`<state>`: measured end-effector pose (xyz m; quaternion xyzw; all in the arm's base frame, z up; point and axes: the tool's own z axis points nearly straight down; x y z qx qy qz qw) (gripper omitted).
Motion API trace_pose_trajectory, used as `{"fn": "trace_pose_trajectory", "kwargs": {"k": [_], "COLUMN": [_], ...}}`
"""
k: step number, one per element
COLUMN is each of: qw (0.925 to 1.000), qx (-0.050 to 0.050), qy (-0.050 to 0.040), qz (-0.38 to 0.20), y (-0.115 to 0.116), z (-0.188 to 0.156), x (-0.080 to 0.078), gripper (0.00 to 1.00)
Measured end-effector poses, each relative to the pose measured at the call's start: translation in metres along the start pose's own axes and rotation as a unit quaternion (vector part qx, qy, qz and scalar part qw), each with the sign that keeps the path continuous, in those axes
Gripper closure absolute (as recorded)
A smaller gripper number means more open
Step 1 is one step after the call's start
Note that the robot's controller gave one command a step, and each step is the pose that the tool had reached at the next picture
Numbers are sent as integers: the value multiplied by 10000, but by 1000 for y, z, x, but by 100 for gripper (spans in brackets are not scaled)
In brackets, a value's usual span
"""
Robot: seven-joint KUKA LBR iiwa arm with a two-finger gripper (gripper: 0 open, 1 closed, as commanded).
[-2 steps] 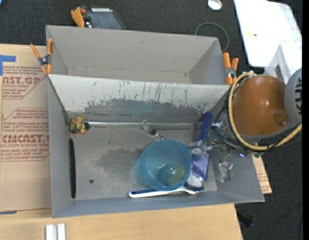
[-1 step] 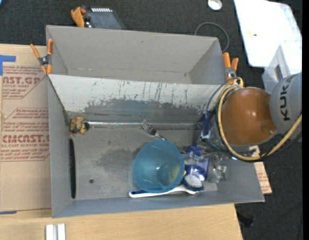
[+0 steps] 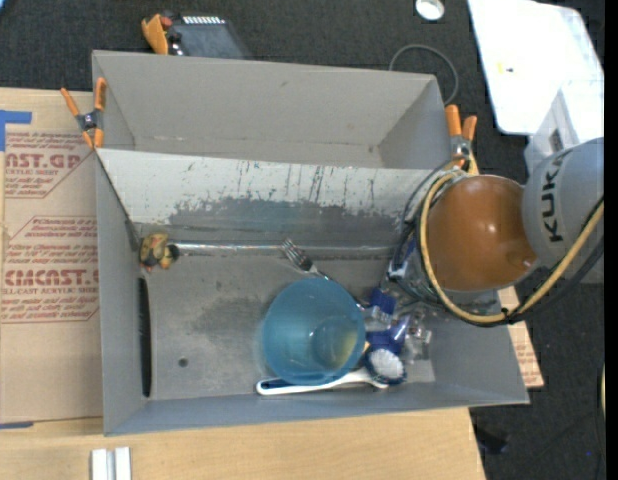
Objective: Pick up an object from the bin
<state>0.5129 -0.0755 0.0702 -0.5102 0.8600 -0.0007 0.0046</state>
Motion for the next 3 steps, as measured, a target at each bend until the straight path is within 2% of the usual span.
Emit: {"fn": "trace_pose_trajectory", "kwargs": {"k": [1, 2, 3], "qw": [10000, 10000, 10000], "qx": [0, -36, -35], "qy": [1, 11, 6], "qz": [0, 0, 5], "y": [0, 2, 2], "z": [0, -23, -63], "x": [0, 0, -1], "gripper": [100, 100, 100]}}
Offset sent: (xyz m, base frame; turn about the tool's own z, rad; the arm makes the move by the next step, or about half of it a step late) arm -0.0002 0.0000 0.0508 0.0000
